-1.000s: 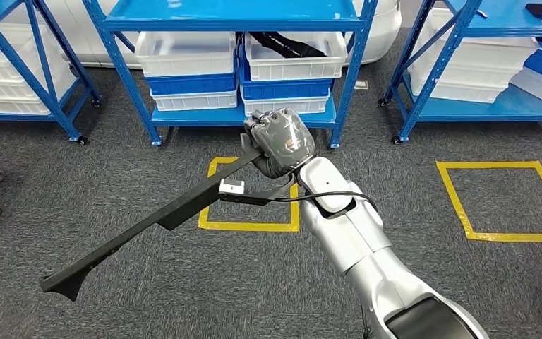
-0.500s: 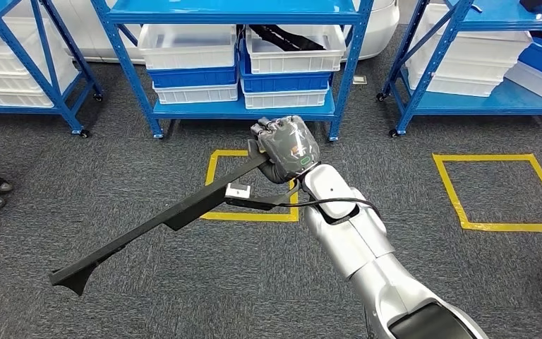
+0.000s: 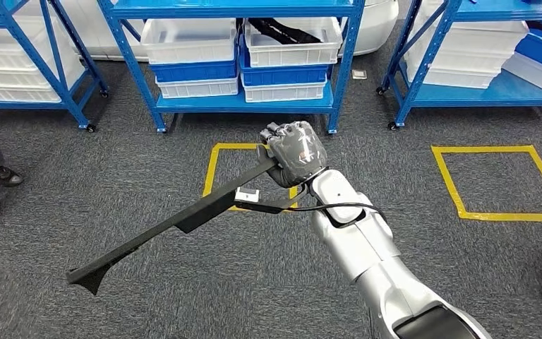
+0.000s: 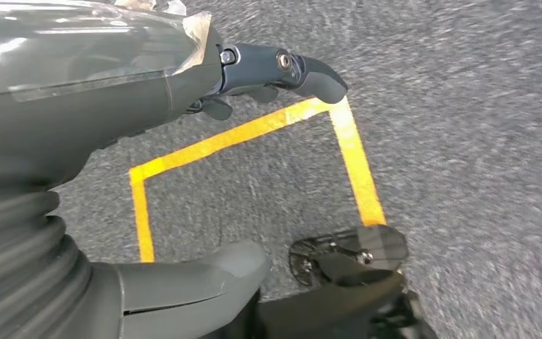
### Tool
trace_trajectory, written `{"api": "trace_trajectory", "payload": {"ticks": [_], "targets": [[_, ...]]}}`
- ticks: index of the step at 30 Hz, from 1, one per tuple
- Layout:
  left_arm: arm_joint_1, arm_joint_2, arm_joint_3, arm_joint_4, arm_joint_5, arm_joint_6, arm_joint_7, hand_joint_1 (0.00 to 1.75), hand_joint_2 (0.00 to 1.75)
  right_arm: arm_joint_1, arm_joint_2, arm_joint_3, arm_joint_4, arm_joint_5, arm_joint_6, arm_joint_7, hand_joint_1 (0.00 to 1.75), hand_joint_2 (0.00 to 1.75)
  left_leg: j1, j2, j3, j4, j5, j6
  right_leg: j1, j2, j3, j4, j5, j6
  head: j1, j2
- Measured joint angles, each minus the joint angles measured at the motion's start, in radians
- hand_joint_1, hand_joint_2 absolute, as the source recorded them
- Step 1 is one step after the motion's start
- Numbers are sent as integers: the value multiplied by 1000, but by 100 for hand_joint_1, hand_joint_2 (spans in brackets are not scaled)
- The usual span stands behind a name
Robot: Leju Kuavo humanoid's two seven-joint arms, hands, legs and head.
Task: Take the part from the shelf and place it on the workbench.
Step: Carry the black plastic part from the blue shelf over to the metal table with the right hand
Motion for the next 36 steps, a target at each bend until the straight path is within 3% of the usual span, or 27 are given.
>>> {"api": "trace_trajectory", "payload": {"ticks": [1,3,4,5,6,7,9,11,13,15,17,19,21,22,23,25,27,28,30,31,33,35,36], "targets": [[-1,0,-1,0,-2,-1,0,0,175,2,-2,0,1,0,-6,1,175,0,2,-1,-15,31,-32,-2,-1,-1,-7,0,9,-13,-2,0],[-3,0,-2,0,-5,-2,0,0,175,6,-6,-1,3,1,-12,1,175,0,3,-2,-57,150,-124,-4,5,-1,-25,0,26,-32,-6,0],[-3,1,-3,0,-7,-2,0,0,175,10,-9,-1,4,1,-13,1,175,0,3,-2,-76,215,-158,-4,10,-1,-35,0,34,-36,-7,0],[-4,1,-4,0,-9,-2,-1,0,175,15,-12,-1,5,1,-14,1,175,0,2,-2,-83,259,-173,-2,15,-1,-45,1,41,-38,-8,0],[-5,1,-6,0,-12,-2,-3,0,175,20,-16,-2,6,0,-14,2,175,0,1,-2,-72,267,-169,2,20,-1,-53,1,48,-38,-8,0],[-6,1,-8,0,-15,-2,-6,0,175,25,-20,-3,6,1,-15,2,175,0,-1,-2,-40,237,-151,8,24,0,-60,1,54,-37,-8,0],[-9,3,-14,-2,-18,0,-11,0,175,29,-29,-8,6,1,-20,3,175,0,-9,-4,59,105,-118,28,30,0,-69,1,64,-33,-7,0],[-14,4,-17,-5,-19,2,-15,0,175,29,-37,-11,6,1,-26,2,175,0,-21,-4,117,17,-108,44,28,-2,-72,0,74,-23,-5,0],[-16,4,-18,-6,-19,3,-16,0,175,29,-42,-12,6,0,-31,1,175,0,-31,-3,119,0,-99,53,24,-4,-74,-4,85,-8,-8,0],[-19,4,-18,-7,-19,4,-16,0,175,28,-47,-16,5,0,-32,0,175,0,-28,2,120,-24,-79,64,26,-4,-83,-1,83,1,-12,0],[-22,2,-19,-7,-20,4,-16,0,175,28,-54,-21,5,0,-33,0,175,0,-23,6,112,-44,-53,72,26,-5,-115,67,32,-1,-8,0],[-23,-1,-19,-7,-20,3,-16,0,175,32,-60,-23,6,0,-33,0,175,0,-24,7,91,-46,-34,73,18,-5,-162,200,-42,0,-5,0],[-23,-1,-19,-7,-20,3,-16,0,175,37,-65,-25,6,0,-33,0,175,0,-23,8,70,-45,-19,68,10,-5,-171,271,-67,16,-3,0],[-23,-2,-19,-7,-18,4,-17,0,175,39,-67,-25,6,0,-33,0,175,0,-21,9,60,-43,-12,64,5,-6,-145,249,-56,28,-3,0],[-23,-2,-18,-7,-15,9,-19,0,175,40,-68,-25,5,0,-33,0,175,0,-19,9,50,-40,-6,59,0,-7,-100,188,-37,40,-2,0],[-23,-4,-17,-8,-8,24,-26,0,175,40,-70,-25,2,-1,-33,0,175,0,-16,10,31,-29,4,46,-2,-7,-6,49,-17,50,0,0],[-21,-6,-17,-8,-6,39,-33,0,175,45,-74,-26,-4,-4,-33,2,175,0,-18,8,22,-21,13,33,5,-2,25,-7,-16,38,3,0],[-20,-7,-17,-8,-7,42,-34,0,175,49,-76,-26,-8,-5,-33,4,175,0,-18,7,20,-20,18,26,10,1,20,-2,-10,29,3,0],[-20,-7,-17,-8,-9,43,-34,0,175,56,-80,-27,-18,-5,-33,8,175,0,-13,5,10,-12,12,16,2,1,10,-3,0,7,2,0],[-20,-7,-17,-8,-10,42,-34,0,175,60,-81,-27,-23,-5,-33,11,175,0,-10,5,-1,10,-12,11,-2,0,3,-3,8,-6,1,0],[-20,-6,-17,-8,-11,37,-34,0,175,65,-81,-27,-32,-3,-33,15,175,0,-8,2,-41,111,-100,5,0,-2,-15,-4,25,-28,-1,0],[-20,-6,-17,-8,-11,34,-35,0,175,72,-83,-27,-38,0,-32,18,175,0,-7,-1,-79,238,-169,2,7,-2,-37,-3,41,-36,-2,0],[-19,-6,-17,-8,-10,33,-36,0,175,77,-84,-27,-39,1,-32,19,175,0,-7,-1,-81,269,-177,3,11,-1,-47,-3,48,-37,-2,0]]}}
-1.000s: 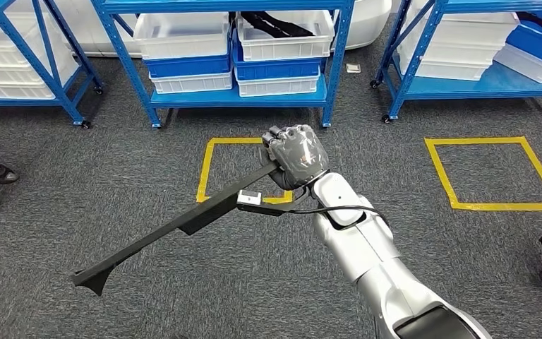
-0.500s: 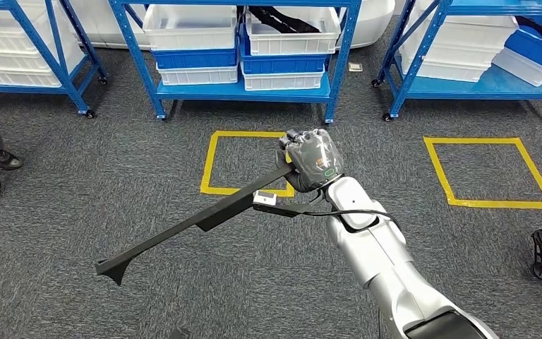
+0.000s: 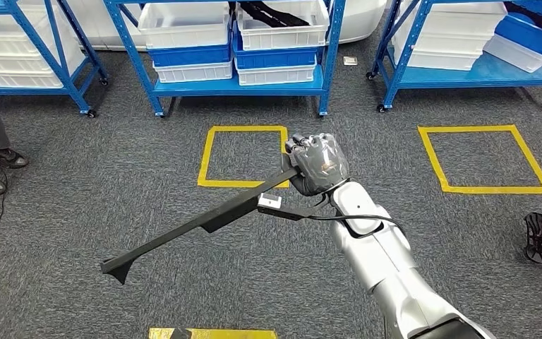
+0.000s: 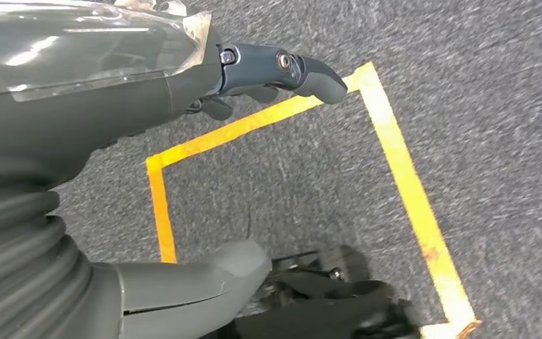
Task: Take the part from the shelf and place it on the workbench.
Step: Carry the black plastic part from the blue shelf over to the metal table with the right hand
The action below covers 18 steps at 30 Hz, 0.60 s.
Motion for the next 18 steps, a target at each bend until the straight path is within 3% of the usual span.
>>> {"api": "trace_trajectory", "payload": {"ticks": [1,2,4,6,8,10,12,14,18], "targets": [[0,0,0,0,0,-1,-1,0,175,4,-2,0,-1,1,0,0,175,0,0,0,18,-5,10,3,4,0,-9,0,7,1,0,0],[0,0,0,0,1,-1,-3,0,175,7,-4,0,-2,2,1,0,175,0,-2,0,57,-48,32,10,7,1,-17,0,14,3,0,0],[0,0,0,0,3,-2,-4,0,175,9,-8,-2,-5,3,1,0,175,0,-8,-2,159,-185,60,28,12,1,-27,0,26,8,0,0],[1,1,0,0,4,-2,-5,0,175,7,-9,-4,-7,3,0,-1,175,0,-17,-1,212,-265,64,41,12,-1,-30,-1,35,19,-1,0],[3,0,1,0,5,-1,-8,0,175,6,-10,-7,-7,3,0,-3,175,0,-23,1,213,-280,71,46,10,-4,-31,-8,45,29,-5,0],[5,-2,2,0,6,-2,-16,0,175,1,-11,-10,-7,3,0,-3,175,0,-24,1,211,-300,84,31,16,-5,-32,-21,40,17,-4,0],[8,-5,2,0,6,-3,-27,0,175,-6,-13,-14,-6,3,-1,-2,175,0,-28,0,206,-311,98,26,21,-5,-36,-32,50,16,0,0],[11,-7,2,0,6,-5,-36,0,175,-8,-16,-21,-4,3,-3,0,175,0,-37,0,197,-308,105,43,20,-5,-42,-37,75,35,0,0],[15,-8,2,0,4,-7,-46,0,175,-9,-24,-32,-1,3,-7,1,175,0,-46,0,186,-305,114,54,14,-5,-51,-38,88,44,0,0]]}}
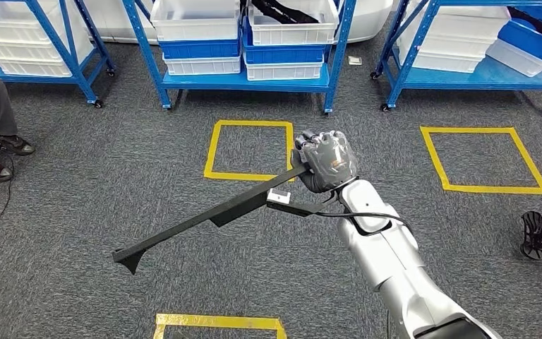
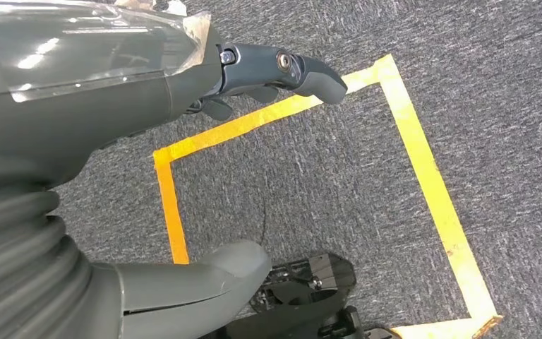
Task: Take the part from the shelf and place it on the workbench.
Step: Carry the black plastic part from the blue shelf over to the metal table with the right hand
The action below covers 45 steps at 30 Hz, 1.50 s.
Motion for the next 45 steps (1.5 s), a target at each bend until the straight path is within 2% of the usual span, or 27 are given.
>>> {"api": "trace_trajectory", "payload": {"ticks": [8,13,20,22,24,25,26,27,28,29,31,32,33,34,36,38,39,41,42,43,44,45], "targets": [[1,3,0,0,-10,-1,3,0,175,0,-14,-16,1,-14,-10,-3,175,0,-3,0,-3,3,2,3,-2,0,-1,-2,3,5,0,0],[7,41,12,0,7,-28,5,0,175,1,-33,-34,-2,-44,-10,-22,175,0,-3,0,-8,6,2,4,-11,0,-1,-3,6,9,0,0],[10,52,16,0,9,-30,3,0,175,2,-36,-39,-4,-50,-10,-25,175,0,-3,0,-9,7,2,4,-12,0,-2,-3,7,10,0,0],[16,67,25,0,11,-27,1,0,175,2,-42,-46,-5,-58,-10,-28,175,0,-2,0,-9,5,5,8,-13,0,-3,-3,10,14,0,0],[19,76,34,0,11,-20,-1,0,175,2,-46,-56,-5,-64,-10,-31,175,0,4,3,-11,-4,19,22,-16,0,-33,65,-33,12,2,0],[20,78,37,0,11,-17,-1,0,175,3,-48,-61,-5,-65,-11,-32,175,0,7,5,-13,-8,27,29,-17,0,-61,133,-70,9,4,0],[21,78,40,0,11,-16,-1,0,175,5,-50,-64,-5,-66,-11,-32,175,0,10,7,-17,-10,32,31,-19,-1,-94,219,-115,5,5,0],[22,78,41,0,11,-16,-1,0,175,8,-51,-65,-5,-66,-11,-32,175,0,10,7,-22,-10,35,29,-20,-1,-115,282,-142,6,5,0],[23,78,42,1,11,-16,-1,0,175,11,-53,-66,-5,-66,-11,-32,175,0,11,7,-25,-9,37,26,-21,-1,-118,313,-156,10,5,0],[24,78,42,1,11,-16,-1,0,175,14,-54,-66,-5,-66,-11,-32,175,0,12,7,-29,-7,39,23,-23,-1,-98,296,-155,17,6,0],[24,78,43,1,11,-16,-1,0,175,14,-55,-66,-5,-66,-11,-33,175,0,16,7,-34,1,39,14,-27,-3,-5,157,-125,31,6,0],[24,79,43,1,11,-16,-1,0,175,14,-55,-66,-5,-66,-11,-33,175,0,16,7,-38,6,38,8,-25,-2,38,89,-112,33,8,0],[24,79,43,1,11,-16,-1,0,175,13,-55,-67,-5,-66,-11,-33,175,0,16,7,-41,11,37,0,-23,-1,65,45,-104,29,8,0],[24,80,43,1,11,-16,-1,0,175,13,-55,-67,-5,-66,-12,-34,175,0,14,7,-44,14,37,-6,-20,0,74,29,-102,21,8,0],[25,81,43,1,11,-16,-2,0,175,14,-56,-68,-5,-66,-14,-34,175,0,17,9,-47,16,39,-17,-18,4,71,31,-95,4,5,0],[25,81,43,1,12,-16,-2,0,175,14,-56,-68,-5,-65,-14,-34,175,0,24,9,-58,40,19,-27,-21,10,68,30,-88,-12,4,0],[25,81,44,1,12,-16,-2,0,175,13,-55,-68,-5,-65,-14,-34,175,0,26,8,-74,77,-9,-33,-23,13,67,29,-85,-19,3,0],[25,81,44,1,12,-15,-2,0,175,14,-55,-67,-5,-65,-14,-34,175,0,28,6,-129,205,-83,-42,-21,22,60,29,-79,-30,0,0],[26,81,44,1,12,-15,-3,0,175,15,-55,-67,-5,-64,-14,-34,175,0,28,6,-156,267,-109,-43,-19,28,55,29,-77,-33,0,0],[26,81,45,1,12,-14,-3,0,175,16,-55,-67,-5,-63,-14,-34,175,0,28,5,-171,304,-119,-43,-16,35,52,30,-75,-36,0,0],[27,81,45,1,12,-14,-3,0,175,18,-55,-67,-5,-63,-14,-34,175,0,28,3,-166,301,-109,-40,-14,44,50,30,-73,-36,0,0],[28,81,45,1,12,-13,-3,0,175,18,-55,-67,-4,-62,-14,-34,175,0,28,-3,-140,258,-82,-34,-11,53,50,30,-71,-36,0,0]]}}
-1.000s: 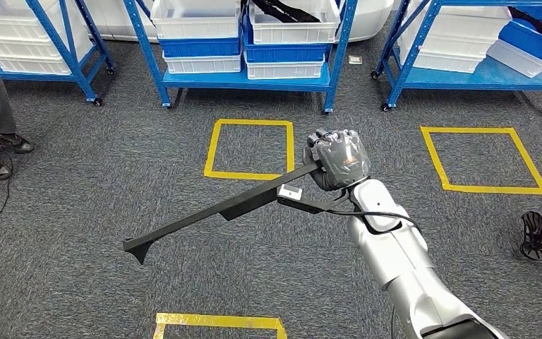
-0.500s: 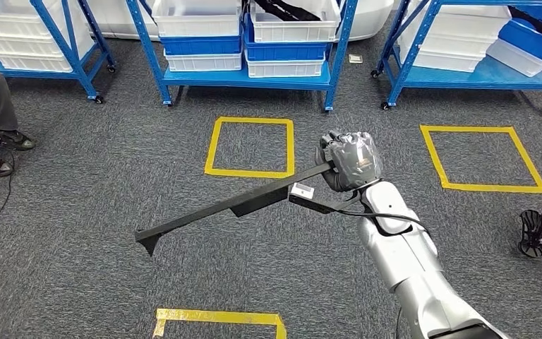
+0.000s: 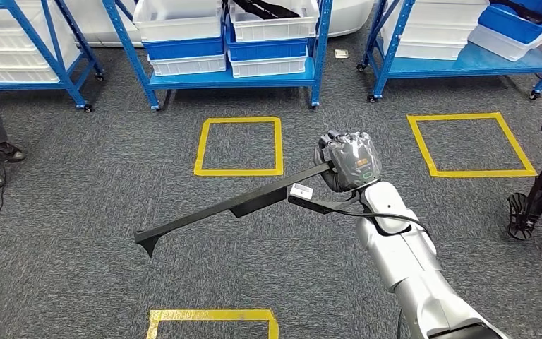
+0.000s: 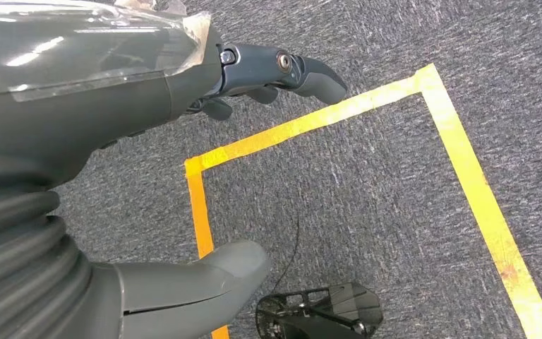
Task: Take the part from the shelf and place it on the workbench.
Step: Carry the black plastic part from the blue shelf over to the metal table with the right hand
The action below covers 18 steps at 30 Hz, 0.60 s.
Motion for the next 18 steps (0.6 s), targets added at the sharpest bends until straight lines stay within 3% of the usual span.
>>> {"api": "trace_trajectory", "payload": {"ticks": [1,3,4,5,7,9,11,13,14,15,16,18], "targets": [[0,0,0,0,0,1,-1,0,175,0,0,0,0,1,0,0,175,0,0,-18,40,-70,34,9,1,10,0,0,2,0,0,0],[1,3,2,0,2,2,-3,0,175,-2,2,0,0,6,0,1,175,0,0,-68,109,-191,74,30,2,28,-2,0,6,5,4,0],[1,4,3,0,2,4,-4,0,175,-3,3,0,0,9,0,2,175,0,-3,-84,125,-222,79,38,0,37,-6,0,10,9,3,0],[2,4,4,0,3,6,-5,0,175,-3,5,0,0,10,0,2,175,0,-5,-85,128,-230,77,43,-3,47,-9,-2,14,15,1,0],[2,1,5,0,3,9,-6,0,175,-3,5,0,0,12,0,3,175,0,-7,-57,134,-246,87,47,-1,62,-16,-6,20,27,-6,0],[2,-2,6,0,0,11,-5,0,175,-7,3,-1,1,13,0,4,175,0,-1,-27,143,-272,101,52,7,29,-43,32,-1,27,-3,0],[3,-5,7,0,-2,11,-3,0,175,-9,1,-1,2,16,-1,9,175,0,0,2,145,-283,108,54,8,-22,-102,150,-55,22,3,0],[4,-7,7,0,-4,11,1,0,175,-5,1,-1,3,19,-1,14,175,0,-1,33,142,-282,108,53,1,-40,-151,260,-94,29,6,0],[4,-8,7,0,-4,11,3,0,175,-3,-1,-1,4,21,0,15,175,0,-1,47,140,-281,108,52,-3,-45,-150,267,-93,37,6,0],[4,-8,7,0,-5,11,4,0,175,-2,-2,-1,4,22,0,16,175,0,-1,60,140,-279,106,50,-7,-51,-126,229,-77,47,6,0],[3,-9,7,0,-5,12,5,0,175,-2,-3,-2,4,24,0,16,175,0,-1,73,140,-275,104,46,-10,-67,-85,159,-53,57,6,0],[3,-10,8,0,-5,12,5,0,175,-4,-4,-2,5,25,0,16,175,0,-4,95,139,-263,95,33,-8,-113,-12,30,-16,60,6,0]]}}
